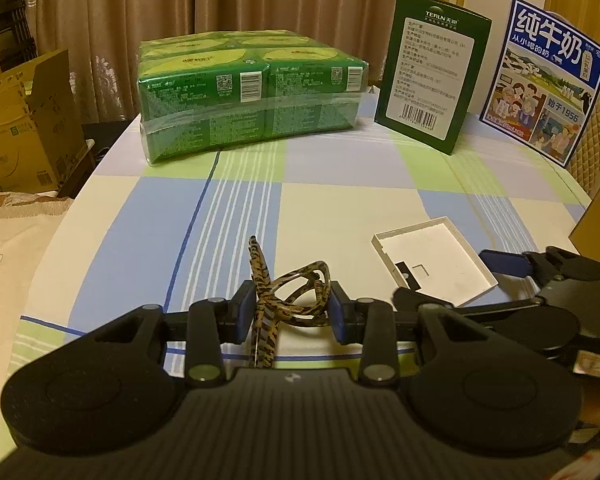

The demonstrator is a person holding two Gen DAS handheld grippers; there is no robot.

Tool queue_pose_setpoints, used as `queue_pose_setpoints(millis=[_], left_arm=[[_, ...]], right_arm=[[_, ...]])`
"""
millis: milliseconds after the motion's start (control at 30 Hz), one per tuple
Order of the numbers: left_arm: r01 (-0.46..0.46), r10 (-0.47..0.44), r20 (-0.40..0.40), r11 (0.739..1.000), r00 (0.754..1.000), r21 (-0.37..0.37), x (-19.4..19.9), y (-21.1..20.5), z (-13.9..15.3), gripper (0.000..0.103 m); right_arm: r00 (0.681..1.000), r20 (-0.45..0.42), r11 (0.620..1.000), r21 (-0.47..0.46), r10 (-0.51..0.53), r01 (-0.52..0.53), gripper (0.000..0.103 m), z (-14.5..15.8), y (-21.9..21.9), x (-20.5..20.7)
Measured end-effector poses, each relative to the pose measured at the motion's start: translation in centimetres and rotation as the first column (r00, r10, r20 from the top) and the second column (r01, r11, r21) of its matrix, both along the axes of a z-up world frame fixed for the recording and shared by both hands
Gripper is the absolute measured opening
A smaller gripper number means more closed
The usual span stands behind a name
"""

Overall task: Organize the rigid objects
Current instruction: 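Grasp the white square plastic frame by its rim with the right gripper, then carry the cord with the left gripper while the right carries the white frame to the box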

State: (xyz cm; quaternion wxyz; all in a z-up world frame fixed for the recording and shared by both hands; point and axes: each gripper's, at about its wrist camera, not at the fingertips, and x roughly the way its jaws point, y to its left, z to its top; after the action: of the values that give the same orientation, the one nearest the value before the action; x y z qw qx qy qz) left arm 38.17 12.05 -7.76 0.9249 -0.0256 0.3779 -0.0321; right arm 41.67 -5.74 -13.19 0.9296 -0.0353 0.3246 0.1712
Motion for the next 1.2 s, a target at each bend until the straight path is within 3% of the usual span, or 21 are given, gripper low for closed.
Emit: queue_pose_setpoints(millis=[133, 200, 633, 933, 1200], left_arm=[[0.007, -0.007, -0.002, 1.000, 1.000, -0.001, 0.0, -0.1, 0.0, 0.032], [0.018, -0.018, -0.001, 1.000, 1.000, 0.002, -0.1, -0.3, -0.1, 0.032], [0.104, -0.104, 0.011, 0.995, 0.995, -0.003, -1.9, -3.1, 0.6, 0.033], [0.214, -0.214, 0.030, 0.977, 0.976, 0.014, -7.2, -7.6, 2.8, 0.033], [0.235, -0.236, 0.042, 0.972, 0.971, 0.024, -14.5, -11.7, 3.9, 0.033]], right_arm=[[1.000, 0.010, 1.000, -0.007, -0.013, 0.013, 0.092, -0.2, 0.4, -0.1], [1.000, 0.010, 1.000, -0.012, -0.013, 0.013, 0.085, -0.1, 0.2, -0.1], [0.987, -0.098, 0.992, -0.027, -0.127, 0.125, 0.084, 2.0, -5.7, -4.6], [0.979, -0.069, 0.981, 0.035, -0.190, 0.193, 0.084, 6.5, -9.3, -12.4], [0.968, -0.070, 0.967, 0.068, -0.241, 0.246, 0.084, 8.8, -12.1, -19.6]])
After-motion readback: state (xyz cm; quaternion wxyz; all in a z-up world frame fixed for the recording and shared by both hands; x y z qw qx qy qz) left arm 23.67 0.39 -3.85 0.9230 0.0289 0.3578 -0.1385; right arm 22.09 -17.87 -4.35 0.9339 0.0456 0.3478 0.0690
